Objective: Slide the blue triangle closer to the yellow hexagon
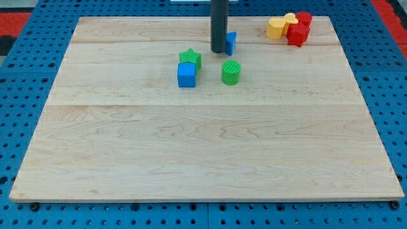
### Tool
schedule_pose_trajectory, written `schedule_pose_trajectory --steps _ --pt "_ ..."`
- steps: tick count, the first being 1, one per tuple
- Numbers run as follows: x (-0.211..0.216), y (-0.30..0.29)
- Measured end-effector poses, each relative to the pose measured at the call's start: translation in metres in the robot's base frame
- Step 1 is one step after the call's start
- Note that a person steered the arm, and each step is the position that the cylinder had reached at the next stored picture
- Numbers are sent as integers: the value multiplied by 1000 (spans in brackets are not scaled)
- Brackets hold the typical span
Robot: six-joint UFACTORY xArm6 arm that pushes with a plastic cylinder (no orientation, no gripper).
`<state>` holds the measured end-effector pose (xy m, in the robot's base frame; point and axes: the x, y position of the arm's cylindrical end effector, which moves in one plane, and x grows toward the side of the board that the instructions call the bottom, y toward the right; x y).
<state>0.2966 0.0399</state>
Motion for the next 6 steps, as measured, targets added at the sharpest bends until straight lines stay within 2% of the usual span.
schedule_pose_trajectory --steps 1,4,6 --pt "-8 18" --pt "-27 -1" --pt "-32 50"
